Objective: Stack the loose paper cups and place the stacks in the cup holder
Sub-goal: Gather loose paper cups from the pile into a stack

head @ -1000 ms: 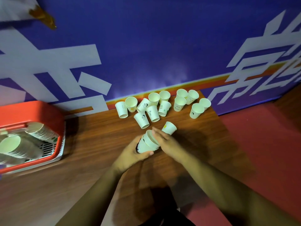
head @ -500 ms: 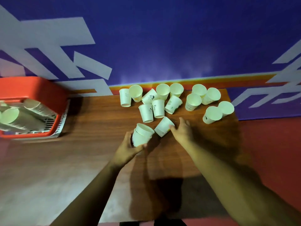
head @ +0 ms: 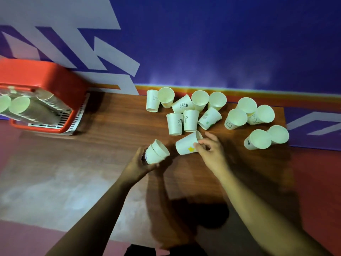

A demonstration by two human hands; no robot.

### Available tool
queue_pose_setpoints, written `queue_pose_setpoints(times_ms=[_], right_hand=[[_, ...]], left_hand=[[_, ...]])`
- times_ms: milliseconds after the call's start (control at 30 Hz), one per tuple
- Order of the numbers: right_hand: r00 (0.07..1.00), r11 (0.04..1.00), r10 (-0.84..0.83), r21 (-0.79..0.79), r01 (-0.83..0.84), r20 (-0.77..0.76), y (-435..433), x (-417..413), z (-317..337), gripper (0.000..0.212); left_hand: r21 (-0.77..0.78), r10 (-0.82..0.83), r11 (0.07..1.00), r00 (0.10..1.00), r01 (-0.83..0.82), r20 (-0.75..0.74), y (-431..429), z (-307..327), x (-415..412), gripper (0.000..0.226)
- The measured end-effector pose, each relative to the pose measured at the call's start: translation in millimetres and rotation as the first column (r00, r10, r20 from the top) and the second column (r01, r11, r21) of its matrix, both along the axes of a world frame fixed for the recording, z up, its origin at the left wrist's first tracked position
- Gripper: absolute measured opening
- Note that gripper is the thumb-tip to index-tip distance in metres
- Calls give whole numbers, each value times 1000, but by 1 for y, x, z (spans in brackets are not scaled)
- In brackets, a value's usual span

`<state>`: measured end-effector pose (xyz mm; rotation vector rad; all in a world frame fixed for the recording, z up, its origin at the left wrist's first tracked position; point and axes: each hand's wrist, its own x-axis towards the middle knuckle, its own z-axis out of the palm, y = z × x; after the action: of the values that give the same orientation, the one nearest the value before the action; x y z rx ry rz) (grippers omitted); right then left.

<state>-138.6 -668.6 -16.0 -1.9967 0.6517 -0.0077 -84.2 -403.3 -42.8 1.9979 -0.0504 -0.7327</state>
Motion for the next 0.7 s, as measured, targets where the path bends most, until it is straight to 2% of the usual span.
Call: queue_pose_setpoints(times_ms=[100, 167, 267, 367, 400, 467, 500, 567, 633, 700], right_hand=[[990, 979, 119, 155, -130, 74, 13, 11, 18, 13], [977, 961, 199, 183, -209, 73, 26, 18, 20, 16], [959, 932, 276, 227, -284, 68, 45, 24, 9, 29], [943, 913, 329, 273, -302, -54, 54, 42, 7, 46], [945, 935, 313, 207, -287, -101, 52, 53, 8, 47], [953, 953, 263, -115, -281, -150, 41, 80, 3, 48], [957, 917, 249, -280, -283, -151, 36, 94, 0, 49], [955, 810, 245, -505, -298, -169, 31, 117, -9, 52], [937, 681, 280, -644, -348, -211, 34, 130, -21, 50], [896, 586, 342, -682, -438, -282, 41, 138, -32, 46]], left_hand=[[-7, -133, 991, 990, 134, 53, -9, 4, 8, 69], [-49, -166, 984, 984, 169, 70, -15, 5, 12, 69], [-152, -134, 979, 991, 135, 13, -16, 4, 18, 68], [-164, -54, 985, 998, 50, -24, -5, 2, 22, 71], [-156, -20, 988, 1000, 16, -23, 0, 2, 23, 70], [-137, 39, 990, 999, -40, -9, 12, 1, 26, 68], [-134, 57, 989, 998, -58, -5, 19, 0, 27, 68], [-126, 77, 989, 997, -77, -6, 33, -4, 28, 71], [-114, 92, 989, 996, -93, -16, 43, -7, 28, 72], [-104, 92, 990, 996, -94, -20, 50, -9, 27, 69]])
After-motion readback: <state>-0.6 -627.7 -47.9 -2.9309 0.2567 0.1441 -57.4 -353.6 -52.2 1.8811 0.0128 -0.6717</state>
